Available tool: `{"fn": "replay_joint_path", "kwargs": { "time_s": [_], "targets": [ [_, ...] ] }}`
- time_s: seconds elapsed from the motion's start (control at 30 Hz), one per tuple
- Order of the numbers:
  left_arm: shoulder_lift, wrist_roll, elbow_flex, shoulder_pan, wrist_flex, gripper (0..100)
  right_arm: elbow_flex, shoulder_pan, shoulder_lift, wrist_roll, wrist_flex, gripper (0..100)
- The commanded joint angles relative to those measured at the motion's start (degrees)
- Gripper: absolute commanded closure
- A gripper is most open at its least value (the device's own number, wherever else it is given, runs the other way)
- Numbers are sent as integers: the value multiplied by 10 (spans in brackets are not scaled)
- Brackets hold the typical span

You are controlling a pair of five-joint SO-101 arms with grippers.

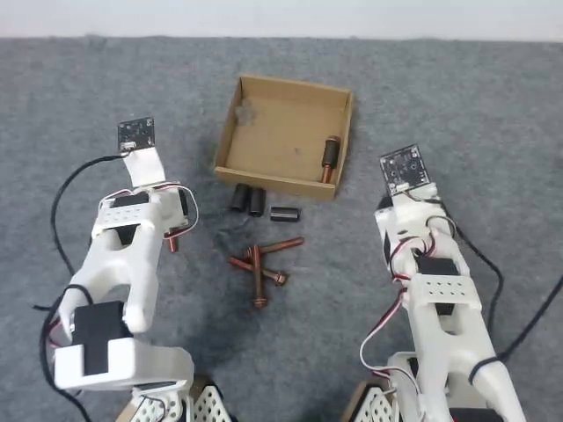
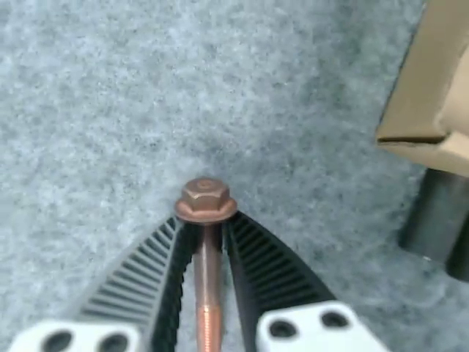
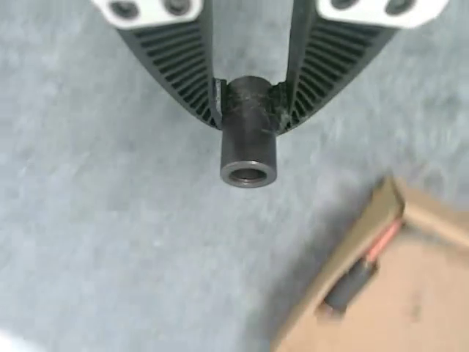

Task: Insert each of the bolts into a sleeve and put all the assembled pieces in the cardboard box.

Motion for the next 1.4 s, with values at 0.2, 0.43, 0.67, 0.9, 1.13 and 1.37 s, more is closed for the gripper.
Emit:
{"fn": "replay_joint_path", "kwargs": {
  "time_s": [0.2, 0.43, 0.67, 0.9, 1.13, 1.37],
  "targets": [
    [-29, -36, 3, 10, -19, 989, 45, -50, -5, 4, -242, 991],
    [-29, -37, 3, 11, -19, 989, 47, -59, 107, 4, -438, 991],
    [-29, -37, 3, 12, -19, 989, 18, -59, 257, -117, -640, 991],
    [-27, -37, 1, 12, -19, 989, -47, -68, 390, -268, -720, 991],
    [-27, -37, 2, 13, -33, 989, -64, -126, 463, -301, -730, 991],
    [-27, -37, 2, 14, -33, 989, -24, -147, 458, -298, -730, 991]
  ]
}}
